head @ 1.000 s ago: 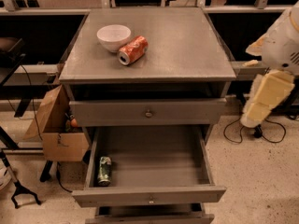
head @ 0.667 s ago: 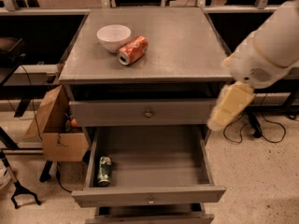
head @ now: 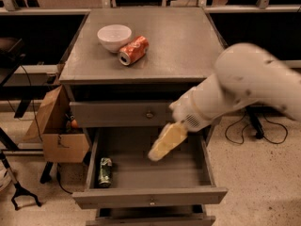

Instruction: Pick green can from middle drawer and place on counter

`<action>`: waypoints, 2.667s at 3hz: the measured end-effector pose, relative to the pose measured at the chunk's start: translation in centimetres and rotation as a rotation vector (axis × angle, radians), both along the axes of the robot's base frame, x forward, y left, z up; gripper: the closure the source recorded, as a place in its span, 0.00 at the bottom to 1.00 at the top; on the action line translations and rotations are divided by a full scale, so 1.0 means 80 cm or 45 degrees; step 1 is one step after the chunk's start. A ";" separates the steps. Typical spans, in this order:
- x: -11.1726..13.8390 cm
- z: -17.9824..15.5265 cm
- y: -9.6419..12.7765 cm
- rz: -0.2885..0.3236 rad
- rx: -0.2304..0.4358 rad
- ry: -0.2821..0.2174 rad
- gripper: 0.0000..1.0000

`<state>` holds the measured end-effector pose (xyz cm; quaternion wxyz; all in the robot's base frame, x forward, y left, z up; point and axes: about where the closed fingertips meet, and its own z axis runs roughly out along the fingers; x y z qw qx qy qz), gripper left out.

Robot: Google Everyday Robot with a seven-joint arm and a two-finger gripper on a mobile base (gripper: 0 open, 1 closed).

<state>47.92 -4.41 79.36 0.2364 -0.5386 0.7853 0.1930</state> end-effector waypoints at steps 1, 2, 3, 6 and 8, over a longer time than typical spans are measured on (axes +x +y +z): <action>-0.029 -0.084 0.094 0.023 0.213 0.149 0.00; -0.014 -0.088 0.111 -0.012 0.256 0.108 0.00; -0.014 -0.088 0.111 -0.012 0.256 0.107 0.00; 0.060 -0.280 0.190 -0.264 0.344 0.138 0.00; 0.126 -0.317 0.220 -0.421 0.403 0.011 0.00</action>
Offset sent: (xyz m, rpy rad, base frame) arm -0.0223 0.0672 -0.0608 0.1490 0.1092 0.0189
